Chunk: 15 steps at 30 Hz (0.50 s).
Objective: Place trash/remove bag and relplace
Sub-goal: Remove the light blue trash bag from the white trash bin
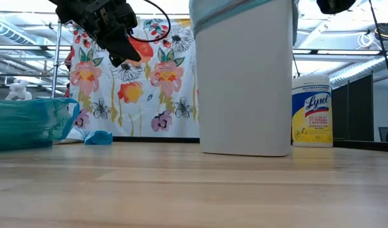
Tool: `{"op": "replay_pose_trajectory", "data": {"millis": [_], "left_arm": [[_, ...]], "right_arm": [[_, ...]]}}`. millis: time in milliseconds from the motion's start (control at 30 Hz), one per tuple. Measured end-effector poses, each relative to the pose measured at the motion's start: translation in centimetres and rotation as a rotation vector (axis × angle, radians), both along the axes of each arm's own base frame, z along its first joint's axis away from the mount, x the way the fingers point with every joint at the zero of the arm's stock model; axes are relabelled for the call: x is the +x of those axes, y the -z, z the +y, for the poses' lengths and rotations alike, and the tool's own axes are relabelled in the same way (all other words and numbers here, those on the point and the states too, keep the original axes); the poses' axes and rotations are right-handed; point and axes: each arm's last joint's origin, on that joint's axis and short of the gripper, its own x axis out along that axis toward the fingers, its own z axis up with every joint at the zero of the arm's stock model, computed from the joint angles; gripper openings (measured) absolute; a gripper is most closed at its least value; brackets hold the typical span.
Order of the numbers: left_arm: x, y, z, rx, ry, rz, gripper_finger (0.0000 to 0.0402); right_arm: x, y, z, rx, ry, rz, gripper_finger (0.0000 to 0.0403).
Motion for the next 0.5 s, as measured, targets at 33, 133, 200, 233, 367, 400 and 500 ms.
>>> {"op": "replay_pose_trajectory", "data": {"millis": [33, 133, 200, 233, 367, 400, 500], "left_arm": [[0.0, 0.0, 0.0, 0.000, 0.000, 0.000, 0.0000], [0.0, 0.0, 0.0, 0.001, 0.000, -0.001, 0.0000], [0.0, 0.0, 0.0, 0.003, 0.000, -0.005, 0.0000], [0.0, -0.1, 0.0, 0.005, 0.000, -0.008, 0.0000], [0.1, -0.2, 0.1, 0.013, 0.000, -0.023, 0.0000], [0.1, -0.2, 0.1, 0.013, 0.000, -0.023, 0.0000], [0.1, -0.2, 0.1, 0.012, 0.000, -0.023, 0.0000]], "right_arm": [[0.1, 0.1, 0.1, 0.008, -0.013, 0.004, 0.0000], [0.3, 0.0, 0.2, 0.013, -0.023, -0.002, 0.0000], [0.3, 0.1, 0.0, 0.010, -0.015, 0.004, 0.0000], [0.4, 0.2, -0.1, -0.001, -0.002, 0.011, 0.0000], [0.5, 0.2, -0.9, -0.094, 0.080, 0.020, 0.0000], [0.5, 0.2, -1.2, -0.106, 0.094, 0.023, 0.0000], [0.6, 0.2, -2.1, -0.137, 0.118, 0.037, 0.0000]]}}
